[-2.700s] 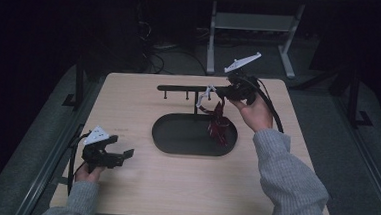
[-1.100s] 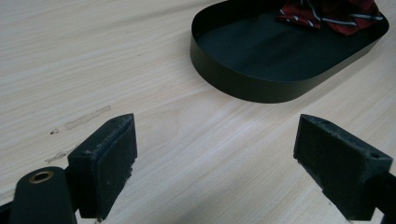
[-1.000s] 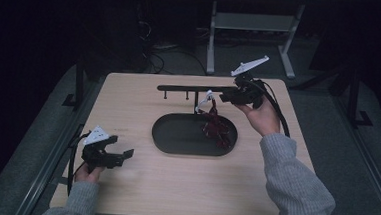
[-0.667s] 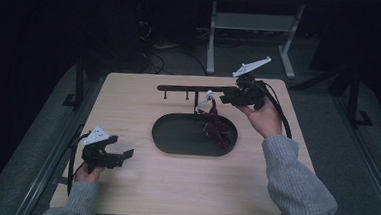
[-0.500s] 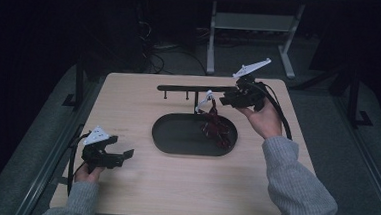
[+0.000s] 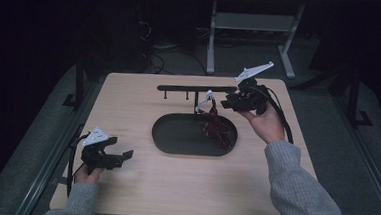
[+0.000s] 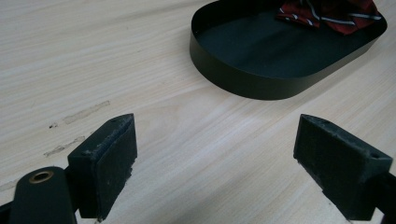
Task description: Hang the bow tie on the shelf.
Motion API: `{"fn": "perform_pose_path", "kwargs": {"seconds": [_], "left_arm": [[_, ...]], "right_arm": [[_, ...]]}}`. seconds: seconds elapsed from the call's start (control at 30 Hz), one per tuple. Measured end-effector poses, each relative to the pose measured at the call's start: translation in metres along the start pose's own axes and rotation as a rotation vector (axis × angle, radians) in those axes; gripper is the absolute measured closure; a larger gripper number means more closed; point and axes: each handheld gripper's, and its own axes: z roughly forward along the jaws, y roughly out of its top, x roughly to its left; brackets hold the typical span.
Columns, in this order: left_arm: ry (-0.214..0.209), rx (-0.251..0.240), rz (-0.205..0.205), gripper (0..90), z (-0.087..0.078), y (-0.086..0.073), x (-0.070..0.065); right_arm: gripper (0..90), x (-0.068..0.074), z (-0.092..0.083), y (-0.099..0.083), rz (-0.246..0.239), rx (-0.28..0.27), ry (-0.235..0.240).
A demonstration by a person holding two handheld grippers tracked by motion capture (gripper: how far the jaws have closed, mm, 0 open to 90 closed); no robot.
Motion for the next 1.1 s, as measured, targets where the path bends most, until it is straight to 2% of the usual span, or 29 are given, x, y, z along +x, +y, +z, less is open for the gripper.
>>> {"fn": "perform_pose_path", "kwargs": {"seconds": [0.3, 0.5, 0.63, 1.1], "left_arm": [[-0.007, -0.002, -0.002, 13.0, -0.002, -0.003, -0.003], [-0.013, -0.002, 0.009, 13.0, -0.006, -0.005, -0.006], [-0.008, -0.001, 0.023, 13.1, -0.006, -0.005, -0.007], [-0.002, -0.002, 0.018, 13.0, -0.006, -0.005, -0.005]], "right_arm": [[62.6, 0.002, -0.002, -0.006, 0.012, -0.004, 0.005], [58.6, 0.009, -0.003, -0.023, 0.034, -0.016, 0.019], [56.4, 0.013, -0.002, -0.033, 0.031, -0.012, 0.030], [51.4, 0.009, 0.000, -0.055, 0.066, -0.014, 0.061]]}}
